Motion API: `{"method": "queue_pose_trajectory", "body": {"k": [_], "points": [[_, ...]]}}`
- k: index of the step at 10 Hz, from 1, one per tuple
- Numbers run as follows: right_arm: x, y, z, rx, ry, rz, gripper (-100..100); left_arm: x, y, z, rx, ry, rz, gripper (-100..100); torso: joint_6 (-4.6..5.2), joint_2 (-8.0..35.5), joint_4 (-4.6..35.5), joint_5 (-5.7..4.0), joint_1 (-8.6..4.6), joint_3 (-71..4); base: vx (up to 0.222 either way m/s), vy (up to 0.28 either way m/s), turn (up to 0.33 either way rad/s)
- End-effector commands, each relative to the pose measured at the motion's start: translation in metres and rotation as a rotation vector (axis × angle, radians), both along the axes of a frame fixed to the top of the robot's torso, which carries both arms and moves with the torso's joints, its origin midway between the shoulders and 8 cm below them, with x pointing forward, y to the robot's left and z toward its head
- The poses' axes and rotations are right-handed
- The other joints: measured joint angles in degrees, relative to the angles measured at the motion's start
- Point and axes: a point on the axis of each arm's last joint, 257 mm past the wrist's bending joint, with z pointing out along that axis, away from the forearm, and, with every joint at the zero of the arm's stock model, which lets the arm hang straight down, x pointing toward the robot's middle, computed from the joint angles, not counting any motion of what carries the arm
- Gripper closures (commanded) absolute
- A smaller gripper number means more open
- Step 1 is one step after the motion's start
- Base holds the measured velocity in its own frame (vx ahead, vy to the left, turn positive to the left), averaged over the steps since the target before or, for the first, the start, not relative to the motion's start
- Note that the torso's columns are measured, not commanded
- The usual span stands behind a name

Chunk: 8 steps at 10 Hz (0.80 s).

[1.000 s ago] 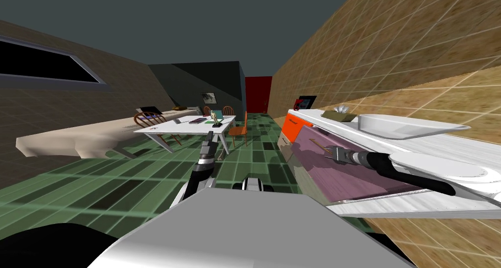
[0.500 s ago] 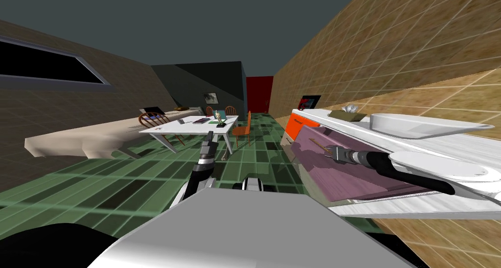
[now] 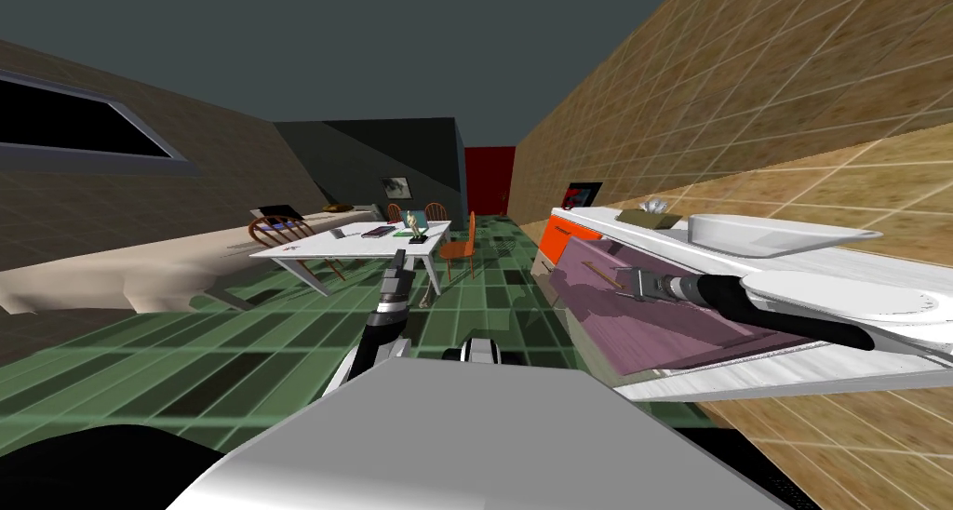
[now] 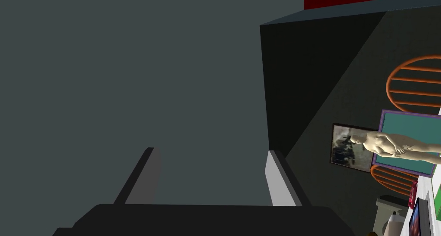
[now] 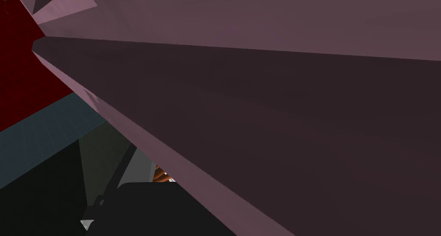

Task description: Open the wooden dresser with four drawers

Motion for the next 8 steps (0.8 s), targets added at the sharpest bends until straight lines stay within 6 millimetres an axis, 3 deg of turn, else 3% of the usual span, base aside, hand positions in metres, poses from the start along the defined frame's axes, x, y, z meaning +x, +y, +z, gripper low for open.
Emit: {"method": "queue_pose_trajectory", "body": {"k": [1,2,3,8], "points": [[0.0111,0.0058,0.0231,-0.001,-0.001,0.017,-100,0.0000,0.0000,0.0000,0.000,0.000,0.000,0,0.00,-0.02,-0.01,0.00,0.06,-0.01,0.001,0.009,-0.062],[0.0090,0.0053,0.0166,-0.003,-0.001,0.015,-100,0.0000,0.0000,0.0000,0.000,0.000,0.000,0,-0.03,-0.04,-0.02,0.01,0.09,-0.02,0.000,0.000,0.000],[0.0096,0.0059,0.0174,-0.001,-0.001,0.014,0,0.0000,0.0000,0.0000,0.000,0.000,0.000,0,-0.02,-0.03,-0.02,-0.02,0.03,-0.01,0.000,0.000,0.000],[0.0096,0.0059,0.0174,-0.001,-0.001,0.014,0,0.0000,0.0000,0.0000,0.000,0.000,0.000,0,-0.01,-0.01,-0.01,-0.01,0.02,0.00,0.000,0.000,0.000]]}}
